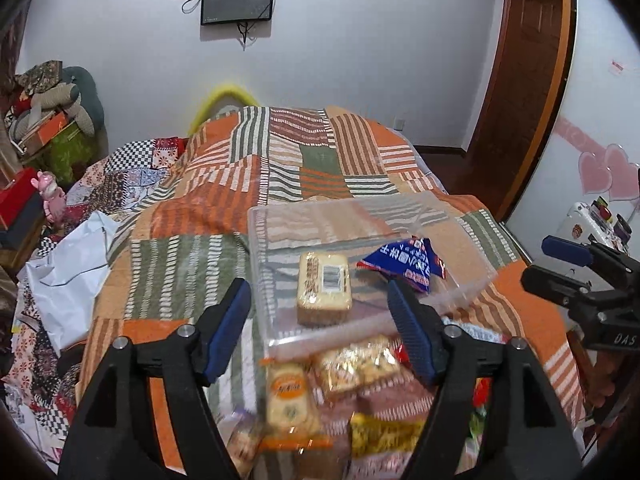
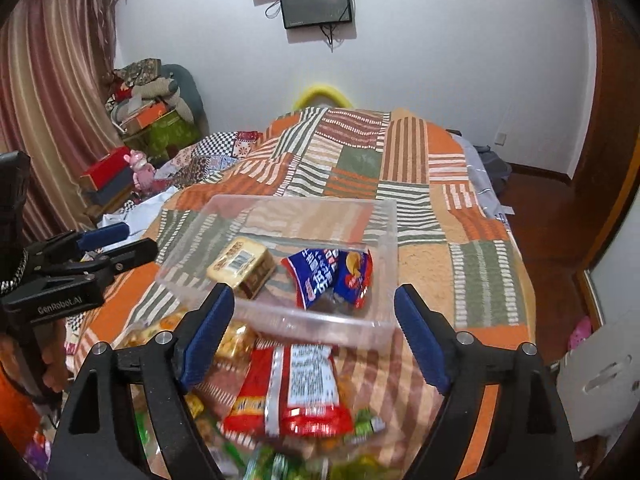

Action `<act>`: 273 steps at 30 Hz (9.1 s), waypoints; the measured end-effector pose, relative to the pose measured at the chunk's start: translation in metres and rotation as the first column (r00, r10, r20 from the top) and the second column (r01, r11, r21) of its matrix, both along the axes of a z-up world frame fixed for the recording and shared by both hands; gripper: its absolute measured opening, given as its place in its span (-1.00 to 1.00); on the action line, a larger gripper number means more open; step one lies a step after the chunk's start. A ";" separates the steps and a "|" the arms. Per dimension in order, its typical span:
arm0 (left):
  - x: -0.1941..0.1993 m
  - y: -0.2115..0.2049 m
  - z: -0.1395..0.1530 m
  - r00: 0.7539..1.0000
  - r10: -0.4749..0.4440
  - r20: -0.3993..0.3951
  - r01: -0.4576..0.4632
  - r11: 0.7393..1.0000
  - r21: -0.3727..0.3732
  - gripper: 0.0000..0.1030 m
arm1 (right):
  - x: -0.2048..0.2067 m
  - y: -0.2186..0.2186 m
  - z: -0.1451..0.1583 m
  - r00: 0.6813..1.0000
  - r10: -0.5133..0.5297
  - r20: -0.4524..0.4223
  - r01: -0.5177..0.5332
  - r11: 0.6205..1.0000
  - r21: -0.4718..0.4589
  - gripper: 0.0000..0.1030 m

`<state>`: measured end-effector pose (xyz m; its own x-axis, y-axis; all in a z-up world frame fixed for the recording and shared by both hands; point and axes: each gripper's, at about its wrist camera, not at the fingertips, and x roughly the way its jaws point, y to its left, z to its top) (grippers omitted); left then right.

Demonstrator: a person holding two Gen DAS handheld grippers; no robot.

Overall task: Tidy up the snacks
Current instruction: 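Grasp the cracker roll with left tool while right tool grasps green jelly cup, then place cracker roll in clear box with left tool while right places jelly cup, then grasp the white-labelled biscuit roll with left tool while right grasps green-clipped bag, then lower biscuit roll into clear box with left tool while right drops green-clipped bag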

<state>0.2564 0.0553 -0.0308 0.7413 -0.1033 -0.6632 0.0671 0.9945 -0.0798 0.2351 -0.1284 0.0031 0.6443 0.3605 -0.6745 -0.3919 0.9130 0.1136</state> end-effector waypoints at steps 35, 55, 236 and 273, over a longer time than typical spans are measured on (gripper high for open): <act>-0.068 0.070 -0.128 0.952 0.002 -0.307 0.007 1.000 0.025 0.28 | -0.050 -0.051 -0.094 0.968 -0.105 -0.230 0.083 0.991 -0.103 0.58; -0.073 0.067 -0.113 0.973 0.018 -0.230 -0.024 1.000 -0.020 -0.11 | -0.055 -0.059 -0.103 0.961 -0.061 -0.269 0.048 0.997 -0.055 0.08; -0.059 0.015 -0.003 0.997 -0.078 0.009 0.078 0.996 -0.050 -0.35 | -0.031 0.017 0.002 0.996 0.086 0.012 -0.087 0.992 0.089 0.32; 0.111 0.022 -0.064 0.995 -0.017 -0.102 0.010 0.998 -0.066 -0.34 | 0.106 0.081 -0.066 0.964 0.153 -0.217 -0.161 0.987 -0.021 0.36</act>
<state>0.3672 0.0770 -0.0944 0.6682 -0.1579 -0.7270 0.0684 0.9861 -0.1513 0.3409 -0.0472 -0.0626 0.4209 0.4167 -0.8058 -0.5010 0.8473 0.1765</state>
